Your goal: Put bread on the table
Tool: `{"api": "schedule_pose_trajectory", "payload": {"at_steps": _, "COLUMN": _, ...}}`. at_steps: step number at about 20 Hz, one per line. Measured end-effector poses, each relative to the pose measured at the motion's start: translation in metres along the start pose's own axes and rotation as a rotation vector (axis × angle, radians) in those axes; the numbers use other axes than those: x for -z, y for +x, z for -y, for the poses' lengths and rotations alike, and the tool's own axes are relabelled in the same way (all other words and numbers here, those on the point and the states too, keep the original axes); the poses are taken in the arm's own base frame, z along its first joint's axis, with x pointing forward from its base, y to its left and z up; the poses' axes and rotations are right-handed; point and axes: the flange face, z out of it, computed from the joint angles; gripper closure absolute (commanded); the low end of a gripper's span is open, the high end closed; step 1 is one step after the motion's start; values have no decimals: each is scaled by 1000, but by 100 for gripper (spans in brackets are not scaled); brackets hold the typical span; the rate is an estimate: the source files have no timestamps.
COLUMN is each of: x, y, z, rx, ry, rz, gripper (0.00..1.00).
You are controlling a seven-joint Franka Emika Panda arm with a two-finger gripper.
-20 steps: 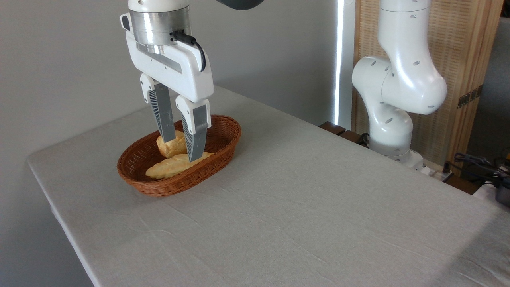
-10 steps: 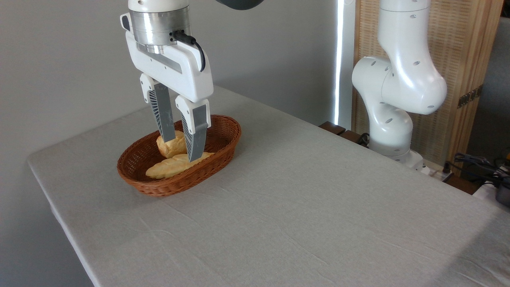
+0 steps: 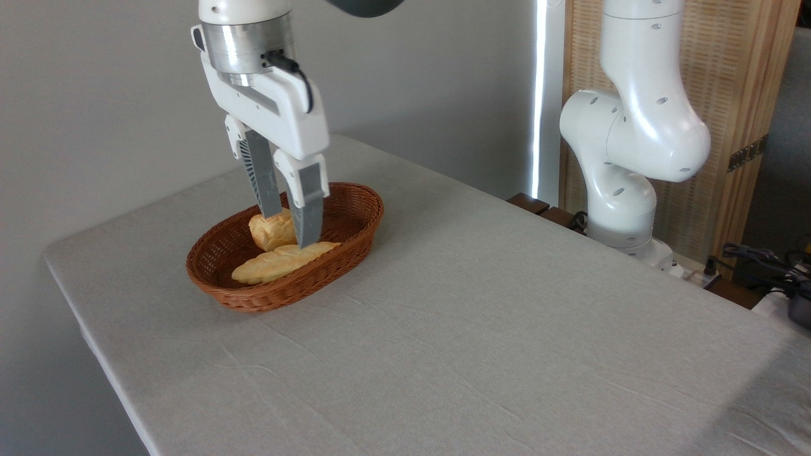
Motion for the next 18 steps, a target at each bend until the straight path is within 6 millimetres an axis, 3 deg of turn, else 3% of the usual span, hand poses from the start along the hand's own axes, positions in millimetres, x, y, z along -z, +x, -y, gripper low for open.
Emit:
{"api": "schedule_pose_trajectory", "payload": {"at_steps": 7, "x": -77, "y": 87, "z": -103, "rx": -180, "ry": -132, "rz": 48, "gripper": 0}}
{"api": "schedule_pose_trajectory", "payload": {"at_steps": 14, "x": -111, "y": 118, "z": -164, "rx": -205, "ry": -231, "rz": 61, "gripper": 0}}
{"api": "schedule_pose_trajectory", "payload": {"at_steps": 17, "x": -132, "y": 125, "z": -179, "rx": -221, "ry": -247, "rz": 85, "gripper": 18}}
{"api": "schedule_pose_trajectory", "payload": {"at_steps": 18, "x": -140, "y": 127, "z": -180, "rx": -225, "ry": -248, "rz": 93, "gripper": 35}}
